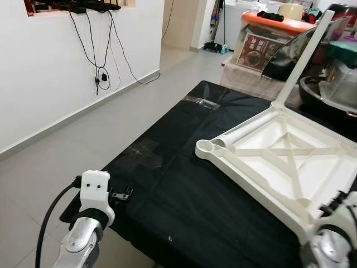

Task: Building children table

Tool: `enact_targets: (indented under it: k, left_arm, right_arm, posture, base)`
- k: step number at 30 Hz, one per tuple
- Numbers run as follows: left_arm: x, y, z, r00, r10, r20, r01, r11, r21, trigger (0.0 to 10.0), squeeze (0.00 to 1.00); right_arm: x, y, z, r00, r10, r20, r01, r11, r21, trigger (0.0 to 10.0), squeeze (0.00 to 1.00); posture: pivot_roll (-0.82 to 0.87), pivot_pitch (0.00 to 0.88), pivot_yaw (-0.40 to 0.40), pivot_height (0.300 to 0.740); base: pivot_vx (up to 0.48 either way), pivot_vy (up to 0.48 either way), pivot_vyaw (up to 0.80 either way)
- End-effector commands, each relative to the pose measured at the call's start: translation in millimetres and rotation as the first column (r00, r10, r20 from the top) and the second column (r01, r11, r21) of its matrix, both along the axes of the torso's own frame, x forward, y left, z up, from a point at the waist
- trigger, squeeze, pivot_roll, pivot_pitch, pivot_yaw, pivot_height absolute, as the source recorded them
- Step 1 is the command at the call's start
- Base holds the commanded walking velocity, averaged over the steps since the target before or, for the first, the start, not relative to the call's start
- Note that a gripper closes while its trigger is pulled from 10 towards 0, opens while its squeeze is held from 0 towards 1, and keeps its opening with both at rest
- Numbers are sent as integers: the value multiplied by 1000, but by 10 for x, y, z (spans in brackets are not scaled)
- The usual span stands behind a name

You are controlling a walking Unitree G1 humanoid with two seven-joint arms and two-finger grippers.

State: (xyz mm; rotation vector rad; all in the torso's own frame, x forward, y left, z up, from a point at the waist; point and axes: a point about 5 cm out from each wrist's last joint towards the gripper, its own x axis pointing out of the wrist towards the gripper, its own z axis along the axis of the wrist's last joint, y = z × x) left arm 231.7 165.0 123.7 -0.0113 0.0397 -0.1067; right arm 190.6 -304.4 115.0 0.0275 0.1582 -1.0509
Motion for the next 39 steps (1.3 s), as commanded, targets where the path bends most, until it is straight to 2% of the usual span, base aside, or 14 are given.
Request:
enact_targets:
  k: [1, 4, 6, 12, 17, 19, 20, 21, 22, 23, 30, 32, 36, 39]
  left_arm:
    - [-9, -7, -9, 1000, -3, -7, 3, 1000, 5, 10000, 0]
    - [-9, 2, -5, 1000, 4, -5, -4, 1000, 12, 10000, 0]
    - [-11, -7, -4, 1000, 2, -7, -2, 1000, 8, 10000, 0]
    - [-13, -30, -7, 1000, -6, -11, 6, 1000, 4, 10000, 0]
    - [-24, -42, -1, 1000, -6, -8, 6, 1000, 8, 10000, 0]
    - [-31, -44, 7, 1000, -5, -5, 5, 1000, 10, 10000, 0]
    - [-33, -44, 10, 1000, -5, -5, 5, 1000, 10, 10000, 0]
    - [-33, -44, 10, 1000, -5, -5, 5, 1000, 10, 10000, 0]
    - [-34, -44, 12, 1000, -5, -5, 5, 1000, 10, 10000, 0]
    - [-34, -44, 13, 1000, -5, -5, 5, 1000, 10, 10000, 0]
    - [-35, -48, 16, 1000, -7, -7, 7, 1000, 7, 10000, 0]
    - [-42, -54, 20, 1000, -8, -10, 8, 1000, 3, 10000, 0]
    - [-48, -58, 21, 1000, -7, -11, 7, 1000, 2, 10000, 0]
    - [-60, -57, 22, 1000, -5, -12, 5, 1000, 1, 10000, 0]
  right_arm:
    - [-265, -253, -139, 976, -166, -140, 160, 986, -55, 0, 0]
    - [-321, -381, -139, 964, -228, -140, 221, 973, -60, 0, 0]
    - [-432, -700, -104, 918, -368, -145, 361, 930, -76, 0, 0]
    - [-478, -945, -55, 870, -474, -138, 471, 881, -50, 0, 0]
    - [-385, -935, -70, 868, -479, -135, 480, 877, -21, 0, 0]
    - [-196, -683, -173, 914, -375, -154, 382, 924, 22, 0, 0]
    - [-148, -581, -214, 927, -342, -155, 352, 935, 45, 2745, 0]
    - [-148, -581, -214, 927, -342, -155, 352, 935, 45, 2745, 0]
    - [-132, -514, -239, 933, -326, -154, 338, 939, 59, 9686, 212]
    - [-119, -476, -245, 938, -315, -143, 326, 944, 57, 10000, 1000]
    - [-131, -428, -189, 944, -306, -122, 313, 949, 33, 10000, 1000]
    - [-213, -330, 51, 948, -312, -67, 310, 950, -38, 10000, 1000]
    - [-229, -290, 133, 950, -308, -44, 306, 951, -50, 10000, 1000]
    - [-211, -37, 399, 979, -202, 39, 204, 977, -65, 10000, 1000]
  posture:
    - [190, 0, -141, 740]
    - [194, 0, -142, 740]
    - [184, 0, -135, 740]
    - [180, 0, -134, 740]
    - [195, 0, -149, 740]
    - [197, 0, -150, 740]
    - [197, 0, -150, 740]
    - [197, 0, -150, 740]
    - [197, 0, -150, 740]
    - [197, 0, -150, 740]
    - [195, 0, -150, 740]
    - [179, 0, -146, 740]
    - [174, 0, -150, 740]
    - [160, 0, -149, 740]
  base:
    - [0, 0, 0]
    - [0, 0, 0]
    - [0, 0, 0]
    - [0, 0, 0]
    - [0, 0, 0]
    - [0, 0, 0]
    - [0, 0, 0]
    - [0, 0, 0]
    - [0, 0, 0]
    - [0, 0, 0]
    - [0, 0, 0]
    - [0, 0, 0]
    - [0, 0, 0]
    - [0, 0, 0]
